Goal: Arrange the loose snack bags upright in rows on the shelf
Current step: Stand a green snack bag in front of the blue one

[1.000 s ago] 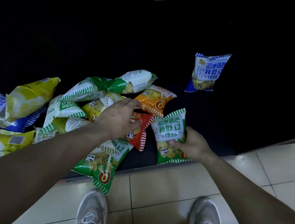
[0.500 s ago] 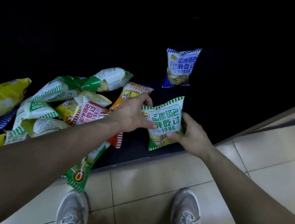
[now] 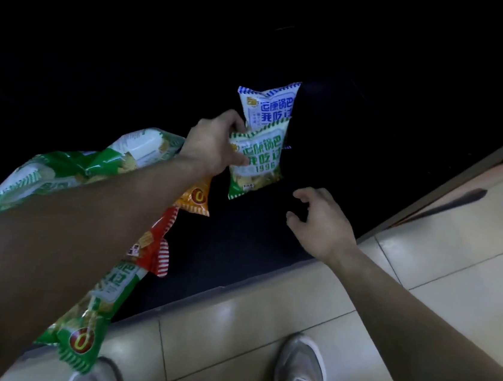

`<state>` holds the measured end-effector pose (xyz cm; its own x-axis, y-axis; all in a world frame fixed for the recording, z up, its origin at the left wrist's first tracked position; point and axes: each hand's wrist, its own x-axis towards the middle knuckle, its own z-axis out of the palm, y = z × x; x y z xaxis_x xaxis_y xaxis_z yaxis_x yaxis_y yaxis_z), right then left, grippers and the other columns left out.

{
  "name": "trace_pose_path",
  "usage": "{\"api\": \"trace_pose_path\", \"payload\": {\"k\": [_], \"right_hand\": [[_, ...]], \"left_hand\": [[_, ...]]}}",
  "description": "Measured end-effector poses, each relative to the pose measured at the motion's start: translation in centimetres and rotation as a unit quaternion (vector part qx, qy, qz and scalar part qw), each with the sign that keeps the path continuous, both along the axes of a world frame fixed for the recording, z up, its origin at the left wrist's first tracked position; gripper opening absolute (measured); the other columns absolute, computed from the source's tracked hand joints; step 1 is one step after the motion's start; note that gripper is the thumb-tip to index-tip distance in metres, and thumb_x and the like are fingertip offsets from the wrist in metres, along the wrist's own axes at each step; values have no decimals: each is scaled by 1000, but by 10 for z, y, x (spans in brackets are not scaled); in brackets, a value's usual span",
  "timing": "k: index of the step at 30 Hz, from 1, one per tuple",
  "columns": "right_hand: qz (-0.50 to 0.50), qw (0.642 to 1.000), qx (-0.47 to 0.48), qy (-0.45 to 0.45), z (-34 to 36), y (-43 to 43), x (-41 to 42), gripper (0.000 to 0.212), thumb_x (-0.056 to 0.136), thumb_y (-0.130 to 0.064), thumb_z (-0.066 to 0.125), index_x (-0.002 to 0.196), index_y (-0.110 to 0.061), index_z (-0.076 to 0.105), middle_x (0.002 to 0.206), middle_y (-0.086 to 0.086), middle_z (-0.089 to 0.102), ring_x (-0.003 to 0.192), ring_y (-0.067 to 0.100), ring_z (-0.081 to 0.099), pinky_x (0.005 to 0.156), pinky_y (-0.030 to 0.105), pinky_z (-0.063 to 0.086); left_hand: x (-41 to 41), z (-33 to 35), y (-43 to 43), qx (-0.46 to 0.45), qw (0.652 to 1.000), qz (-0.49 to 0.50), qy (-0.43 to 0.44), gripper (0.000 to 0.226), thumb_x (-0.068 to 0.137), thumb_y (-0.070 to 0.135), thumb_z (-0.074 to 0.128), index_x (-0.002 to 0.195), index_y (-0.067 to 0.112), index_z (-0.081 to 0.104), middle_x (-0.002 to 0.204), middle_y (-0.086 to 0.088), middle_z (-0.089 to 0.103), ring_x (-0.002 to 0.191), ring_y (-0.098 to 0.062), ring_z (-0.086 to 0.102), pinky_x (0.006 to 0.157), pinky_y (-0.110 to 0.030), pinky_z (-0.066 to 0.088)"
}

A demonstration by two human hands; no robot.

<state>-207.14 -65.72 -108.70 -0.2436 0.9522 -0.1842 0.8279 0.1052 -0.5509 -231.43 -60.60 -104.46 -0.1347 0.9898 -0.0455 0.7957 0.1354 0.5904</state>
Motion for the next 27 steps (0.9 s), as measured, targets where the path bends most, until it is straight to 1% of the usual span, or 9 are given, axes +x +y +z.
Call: {"api": "trace_pose_path", "payload": {"k": [2,5,8,10,12,15,21,23,27], "right_hand": [[3,1000,-13,-20,-4,4,-1,49,94,-40,59,140,-24,48,135,0,48,121,22,53,96,40,49],[2,999,-29,-33,-13,5,-2,53,96,-41,56,144,-23,42,138,2,46,125,22,50,100,41,47],[9,998,-40,-47,-22,3,-3,57,96,-41,55,147,-22,37,140,3,45,128,23,48,102,42,46],[16,997,-51,-52,-27,2,-3,58,97,-41,54,148,-22,35,141,4,44,129,23,47,103,43,46],[13,997,-58,-55,-30,2,-2,58,97,-41,54,148,-22,35,142,3,43,129,23,47,103,43,46],[8,996,-58,-64,-31,4,0,58,96,-41,54,148,-22,35,143,4,42,129,23,47,102,43,47],[8,994,-71,-81,-14,-2,-6,60,97,-39,55,150,-20,34,144,6,40,130,26,45,103,42,45],[21,994,-66,-81,-1,-3,-14,61,96,-39,56,149,-19,34,144,7,40,129,27,45,102,42,45],[78,992,-60,-81,26,-4,-41,64,96,-40,56,151,-18,32,145,8,39,130,28,44,103,41,44]], "left_hand": [[6,-9,22,20,1000,6,-1,48,70,32,88,102,31,51,112,7,60,84,-19,62,65,-36,55],[20,-21,48,52,999,4,16,48,72,32,87,105,30,52,110,0,62,87,-20,60,69,-40,53],[35,-26,72,50,998,-6,23,49,72,27,87,109,28,54,107,2,57,80,-19,57,65,-33,45],[40,-33,83,41,997,-24,56,51,73,27,86,114,30,56,117,0,58,89,-22,58,70,-31,42],[40,-42,87,42,993,-40,99,53,75,31,84,120,30,56,127,-3,54,104,-27,57,78,-34,46],[37,-46,85,48,988,-47,139,57,78,39,79,128,32,53,132,-3,49,116,-28,52,89,-40,49],[21,-14,53,38,986,-62,148,86,77,43,80,149,26,35,147,-3,39,135,-27,37,106,-40,38],[1,6,28,24,985,-70,153,84,77,43,79,148,25,37,146,-3,41,134,-26,39,106,-39,39],[-58,35,-42,-37,976,-83,197,76,80,55,70,144,25,43,144,-3,46,131,-25,45,103,-36,41]]}}
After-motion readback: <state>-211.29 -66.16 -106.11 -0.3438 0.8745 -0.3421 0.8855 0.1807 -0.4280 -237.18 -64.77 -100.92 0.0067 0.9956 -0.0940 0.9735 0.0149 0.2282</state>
